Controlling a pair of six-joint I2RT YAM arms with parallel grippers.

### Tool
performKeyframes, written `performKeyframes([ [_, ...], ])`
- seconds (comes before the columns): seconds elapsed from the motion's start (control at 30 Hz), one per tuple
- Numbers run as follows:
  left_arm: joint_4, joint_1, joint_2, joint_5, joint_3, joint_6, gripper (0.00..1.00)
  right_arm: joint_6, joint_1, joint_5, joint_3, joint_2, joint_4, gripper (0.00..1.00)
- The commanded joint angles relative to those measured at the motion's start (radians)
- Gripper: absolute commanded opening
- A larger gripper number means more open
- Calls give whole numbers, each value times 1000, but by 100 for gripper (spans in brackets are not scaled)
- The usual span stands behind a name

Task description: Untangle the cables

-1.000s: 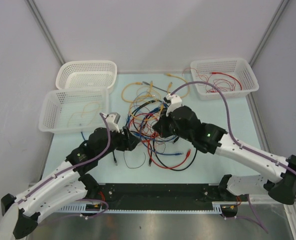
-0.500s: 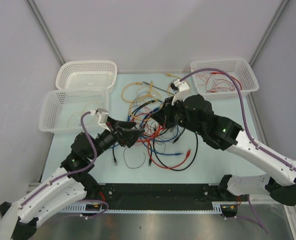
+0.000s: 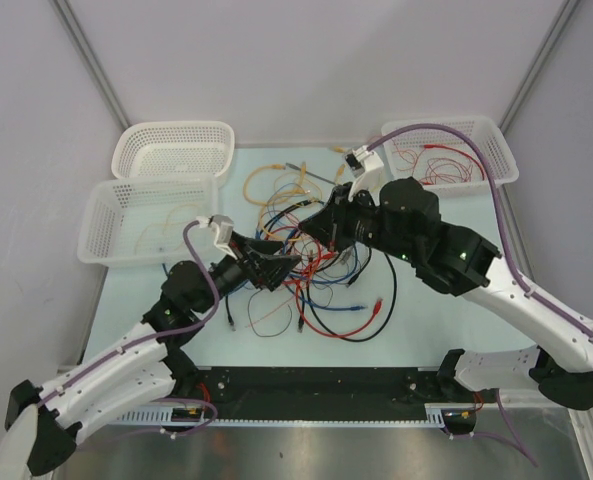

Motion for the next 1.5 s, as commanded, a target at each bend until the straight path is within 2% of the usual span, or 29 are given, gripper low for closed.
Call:
performKeyframes([
  [0.0, 80, -1, 88, -21, -5, 10, 78, 25, 4, -87, 109, -1, -3, 0],
  [0.27, 141, -1, 174, -42, 13, 23, 77, 36, 6, -138, 228, -4, -18, 0],
  [0.43, 177, -1, 216, -42, 27, 15, 68, 18, 7, -143, 310, 5, -47, 0],
  [0.47, 183, -1, 219, -42, 30, 15, 65, 10, 6, -138, 338, 10, -69, 0],
  [0.5, 184, -1, 222, -45, 36, 15, 56, -10, 4, -129, 394, 25, -82, 0],
  [0.57, 201, -1, 234, -50, 42, 21, 47, -33, 4, -123, 461, 41, -119, 0],
  [0.6, 209, -1, 237, -51, 51, 27, 39, -47, 4, -123, 516, 57, -128, 0],
  [0.7, 221, -1, 268, -39, 114, 46, 27, -68, 4, -115, 574, 83, -156, 0],
  [0.8, 201, -2, 274, -28, 207, 76, 19, -77, 4, -91, 636, 94, -178, 0],
  [0.9, 174, -1, 260, -34, 289, 110, 17, -99, 4, -49, 651, 85, -165, 0],
  [0.93, 143, -1, 254, -45, 304, 125, 18, -110, 4, -35, 647, 73, -159, 0],
  [0.97, 125, -1, 251, -53, 320, 128, 29, -114, 4, 7, 627, 68, -152, 0],
  [1.03, 44, -1, 240, -98, 346, 119, 59, -120, -4, 50, 598, 59, -147, 0],
  [1.1, -50, -1, 236, -158, 372, 93, 99, -117, -22, 112, 565, 62, -158, 0],
  [1.13, -155, -1, 234, -186, 377, 66, 100, -111, -45, 120, 558, 65, -170, 0],
  [1.23, -289, -2, 197, -266, 354, 38, 100, -47, -209, 66, 507, 76, -169, 0],
  [1.27, -305, -1, 171, -292, 332, 33, 100, -4, -320, 7, 492, 80, -152, 0],
  [1.37, -349, -2, 62, -340, 239, 17, 100, 36, -494, -67, 443, 90, -89, 0],
  [1.47, -412, -1, -30, -393, 176, 16, 100, 73, -583, -72, 450, 126, -35, 0],
])
